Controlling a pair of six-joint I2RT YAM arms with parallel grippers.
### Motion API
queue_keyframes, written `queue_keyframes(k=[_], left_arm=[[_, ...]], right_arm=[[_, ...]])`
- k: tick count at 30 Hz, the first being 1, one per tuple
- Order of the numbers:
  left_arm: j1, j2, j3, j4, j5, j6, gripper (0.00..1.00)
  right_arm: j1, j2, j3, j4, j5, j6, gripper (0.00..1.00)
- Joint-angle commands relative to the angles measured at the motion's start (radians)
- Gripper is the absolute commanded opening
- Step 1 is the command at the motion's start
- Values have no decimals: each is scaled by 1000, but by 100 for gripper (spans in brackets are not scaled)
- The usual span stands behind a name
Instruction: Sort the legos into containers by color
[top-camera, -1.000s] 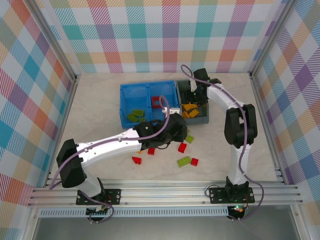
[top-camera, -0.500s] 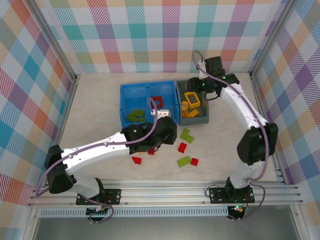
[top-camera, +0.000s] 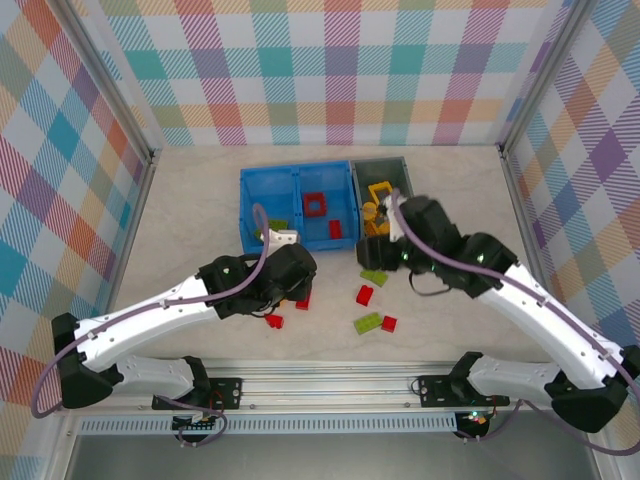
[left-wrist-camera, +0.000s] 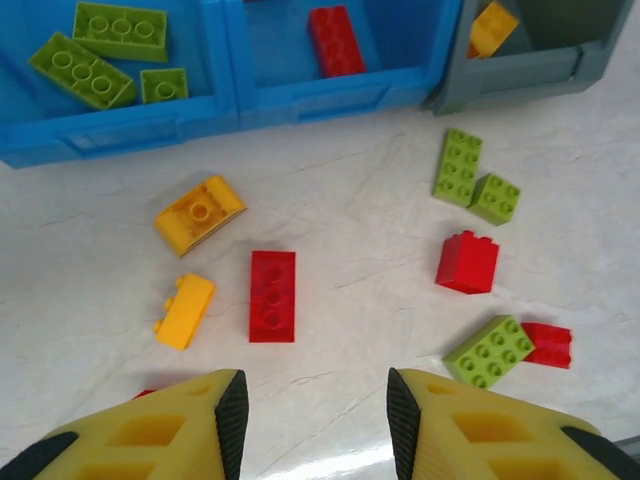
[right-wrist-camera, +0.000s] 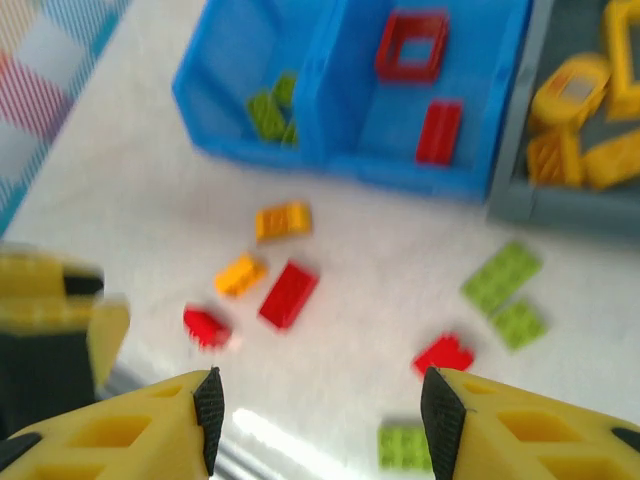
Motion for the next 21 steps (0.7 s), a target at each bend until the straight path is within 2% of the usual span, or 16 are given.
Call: queue_keyframes(k=[1,3,6,11,15,21], left_arm=[[11,46,-22,6,90,23,44],[1,92,-32,75,151,30,44],[-46,176,-34,186,188,64,44],[-126,367,19,277,258,275,56],[-129,462,64,227,225,341,57],[-103,409,50,196,168,274,63]], right_arm=[[121,-48,-59,-143,144,205,57],[161,-80,-90,-213,201,285,57],[165,-132,-147,-266,217,353,57],[165,-201,-146,-363,289,405,59],[165,-255,-124,-379,340,408,60],[165,-259,-140,-352,342,391,62]])
